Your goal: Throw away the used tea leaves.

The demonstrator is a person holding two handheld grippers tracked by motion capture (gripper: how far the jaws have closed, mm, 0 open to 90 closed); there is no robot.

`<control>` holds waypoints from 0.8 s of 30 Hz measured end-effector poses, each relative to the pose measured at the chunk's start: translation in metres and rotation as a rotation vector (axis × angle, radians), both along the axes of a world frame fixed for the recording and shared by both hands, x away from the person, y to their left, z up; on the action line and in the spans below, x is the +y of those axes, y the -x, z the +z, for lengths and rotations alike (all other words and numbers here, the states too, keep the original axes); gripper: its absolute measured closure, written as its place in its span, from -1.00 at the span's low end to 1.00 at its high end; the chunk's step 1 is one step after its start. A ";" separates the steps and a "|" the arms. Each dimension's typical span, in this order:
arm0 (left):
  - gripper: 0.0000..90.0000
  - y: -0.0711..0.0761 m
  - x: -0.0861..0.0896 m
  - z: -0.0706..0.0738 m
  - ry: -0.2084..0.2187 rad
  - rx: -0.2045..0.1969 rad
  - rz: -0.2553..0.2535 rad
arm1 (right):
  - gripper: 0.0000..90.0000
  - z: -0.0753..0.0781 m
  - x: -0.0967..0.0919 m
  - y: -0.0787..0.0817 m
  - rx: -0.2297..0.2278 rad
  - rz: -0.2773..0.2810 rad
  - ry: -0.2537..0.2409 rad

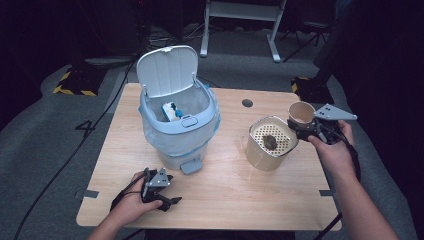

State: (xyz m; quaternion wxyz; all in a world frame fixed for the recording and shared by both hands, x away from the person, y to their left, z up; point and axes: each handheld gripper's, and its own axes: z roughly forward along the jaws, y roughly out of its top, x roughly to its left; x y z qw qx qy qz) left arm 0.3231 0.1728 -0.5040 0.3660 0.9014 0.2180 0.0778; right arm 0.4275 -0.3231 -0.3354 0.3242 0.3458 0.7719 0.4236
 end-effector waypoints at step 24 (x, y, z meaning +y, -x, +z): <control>-0.58 0.000 0.000 0.000 0.001 0.000 0.000 | -0.31 0.006 0.006 0.004 0.150 0.129 -0.244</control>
